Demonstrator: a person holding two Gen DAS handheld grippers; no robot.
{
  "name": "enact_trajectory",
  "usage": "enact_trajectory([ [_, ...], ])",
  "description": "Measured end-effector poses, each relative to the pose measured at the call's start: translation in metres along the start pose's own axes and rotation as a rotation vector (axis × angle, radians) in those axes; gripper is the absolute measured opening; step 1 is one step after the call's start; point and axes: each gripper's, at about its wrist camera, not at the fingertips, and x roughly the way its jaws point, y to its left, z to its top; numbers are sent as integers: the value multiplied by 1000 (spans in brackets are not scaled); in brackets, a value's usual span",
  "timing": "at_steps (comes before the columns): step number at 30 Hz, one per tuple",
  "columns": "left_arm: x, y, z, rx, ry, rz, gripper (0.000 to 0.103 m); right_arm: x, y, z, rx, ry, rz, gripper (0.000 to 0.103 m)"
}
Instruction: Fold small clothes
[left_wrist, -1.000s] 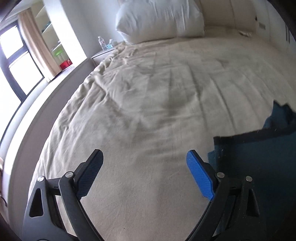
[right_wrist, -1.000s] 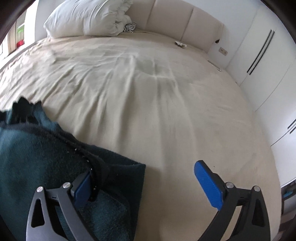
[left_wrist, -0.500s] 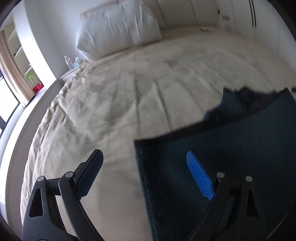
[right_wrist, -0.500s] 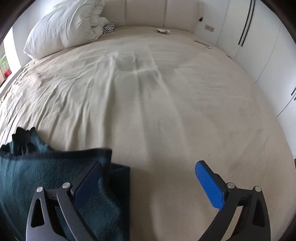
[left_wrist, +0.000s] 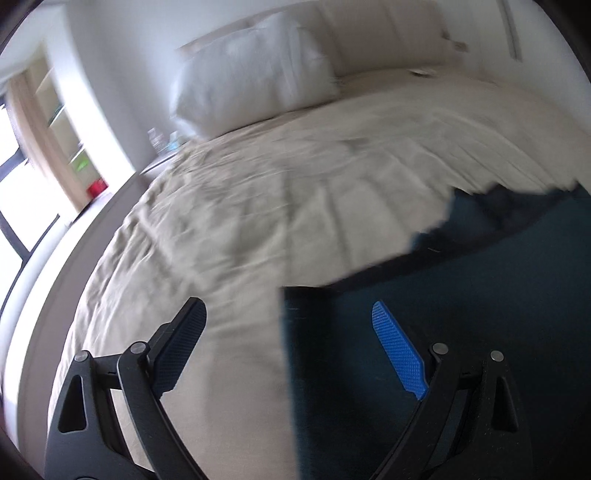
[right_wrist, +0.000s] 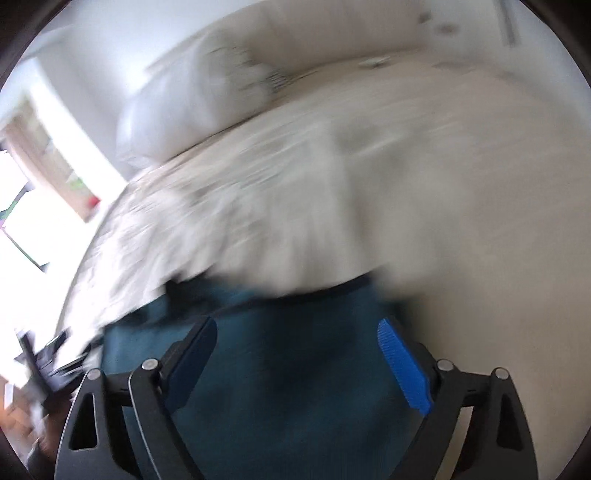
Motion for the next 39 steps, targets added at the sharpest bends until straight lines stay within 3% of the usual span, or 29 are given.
enact_trajectory([
  [2, 9, -14, -8, 62, 42, 8, 92, 21, 15, -18, -16, 54, 88, 89],
  [4, 25, -19, -19, 78, 119, 9, 93, 38, 13, -31, -29, 93, 51, 89],
  [6, 27, -12, -27, 37, 117, -16, 93, 41, -4, -40, -19, 79, -5, 75],
  [8, 25, 0, -32, -3, 127, -11, 94, 30, -25, -40, 34, 47, 30, 70],
  [11, 16, 21, -46, -74, 137, 8, 94, -3, -55, -39, 91, -30, -112, 71],
  [13, 7, 36, -55, -136, 148, -20, 94, -23, -69, -43, 148, -76, -137, 86],
  [17, -13, 45, -69, -187, 168, -83, 94, -48, -86, -56, 212, -114, -69, 90],
  [21, -10, 48, -82, -252, 234, -238, 94, -27, -94, -59, 264, -8, 42, 92],
  [23, -8, 44, -85, -272, 276, -331, 97, -10, -96, -59, 291, 58, 124, 89],
  [28, -5, 25, -76, -180, 292, -454, 98, 4, -85, -56, 237, 110, 182, 84],
  [31, 6, 31, -72, -253, 316, -490, 95, 13, -84, -53, 222, 134, 191, 74],
  [33, 10, 32, -66, -266, 332, -486, 83, 16, -90, -52, 234, 152, 186, 66],
  [35, 12, 28, -59, -246, 347, -494, 60, 17, -91, -51, 229, 164, 184, 64],
  [36, 15, 28, -55, -249, 356, -494, 58, 18, -89, -50, 217, 171, 175, 63],
  [37, 17, 28, -52, -258, 362, -500, 44, 19, -86, -49, 201, 176, 164, 62],
  [38, 21, 28, -50, -276, 374, -517, 33, 20, -85, -48, 188, 182, 150, 56],
  [39, 23, 29, -48, -299, 387, -524, 30, 22, -82, -47, 169, 194, 114, 47],
])
